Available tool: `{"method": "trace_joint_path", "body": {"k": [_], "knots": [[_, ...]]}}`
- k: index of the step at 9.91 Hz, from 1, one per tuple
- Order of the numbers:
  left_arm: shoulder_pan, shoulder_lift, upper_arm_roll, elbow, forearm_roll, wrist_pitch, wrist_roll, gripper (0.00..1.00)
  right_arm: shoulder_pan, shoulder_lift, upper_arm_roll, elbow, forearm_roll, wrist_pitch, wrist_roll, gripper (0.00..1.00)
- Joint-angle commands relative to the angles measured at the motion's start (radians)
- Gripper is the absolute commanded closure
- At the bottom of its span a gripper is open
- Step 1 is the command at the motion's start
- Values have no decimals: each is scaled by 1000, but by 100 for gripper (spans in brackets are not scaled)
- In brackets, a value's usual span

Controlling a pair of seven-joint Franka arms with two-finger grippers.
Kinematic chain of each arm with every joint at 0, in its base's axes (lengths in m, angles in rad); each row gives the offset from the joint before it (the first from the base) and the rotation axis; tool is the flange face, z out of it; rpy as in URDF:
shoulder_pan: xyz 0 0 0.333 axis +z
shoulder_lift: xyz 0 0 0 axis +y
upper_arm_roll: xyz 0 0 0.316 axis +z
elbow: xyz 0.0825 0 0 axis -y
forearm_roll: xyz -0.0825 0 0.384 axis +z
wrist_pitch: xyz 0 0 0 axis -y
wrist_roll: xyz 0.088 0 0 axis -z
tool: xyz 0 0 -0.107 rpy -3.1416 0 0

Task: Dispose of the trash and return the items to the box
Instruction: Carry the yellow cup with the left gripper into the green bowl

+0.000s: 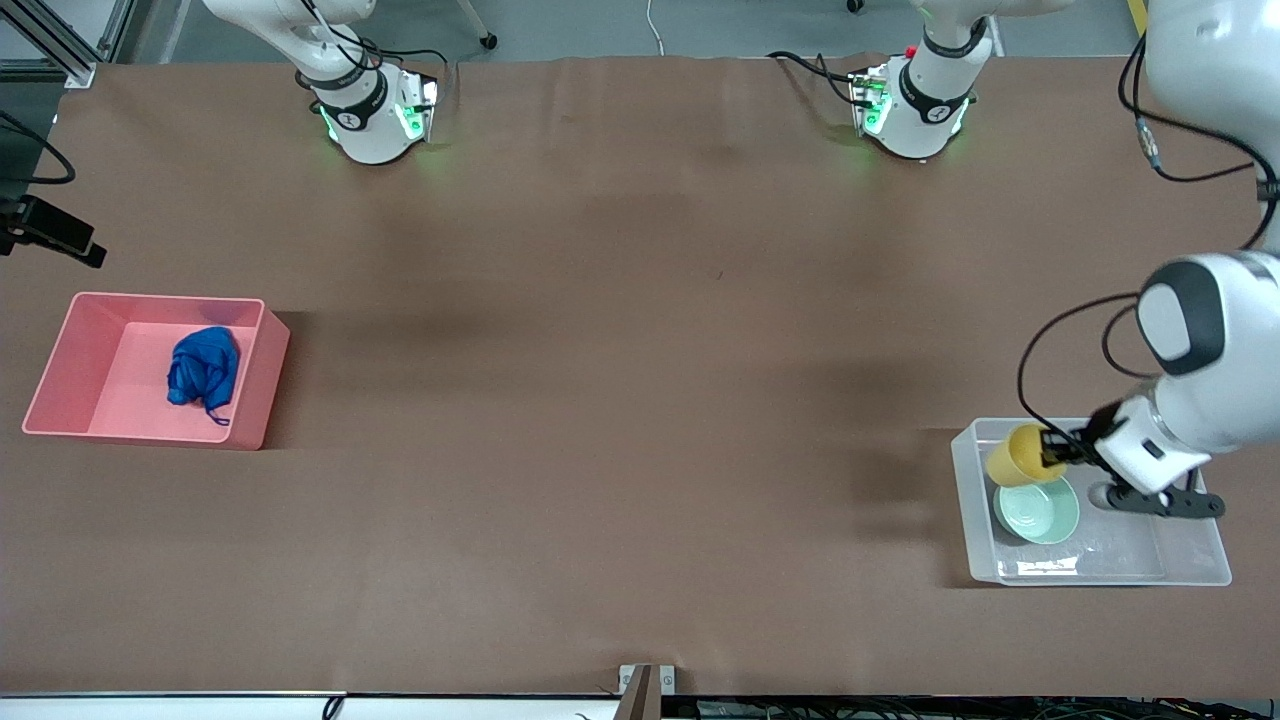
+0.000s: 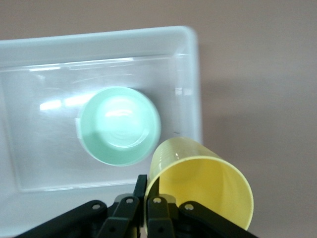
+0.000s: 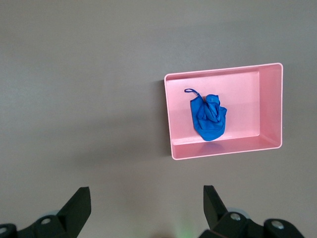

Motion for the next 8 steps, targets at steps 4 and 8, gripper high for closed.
{"method": "trace_joint_path", "body": {"k": [4, 8], "knots": [[22, 196, 44, 73, -54, 144, 41, 95, 17, -6, -10, 2, -3, -5, 2, 0], [39, 128, 35, 57, -74, 156, 29, 0, 17, -6, -10, 2, -2, 1, 2, 0]]}}
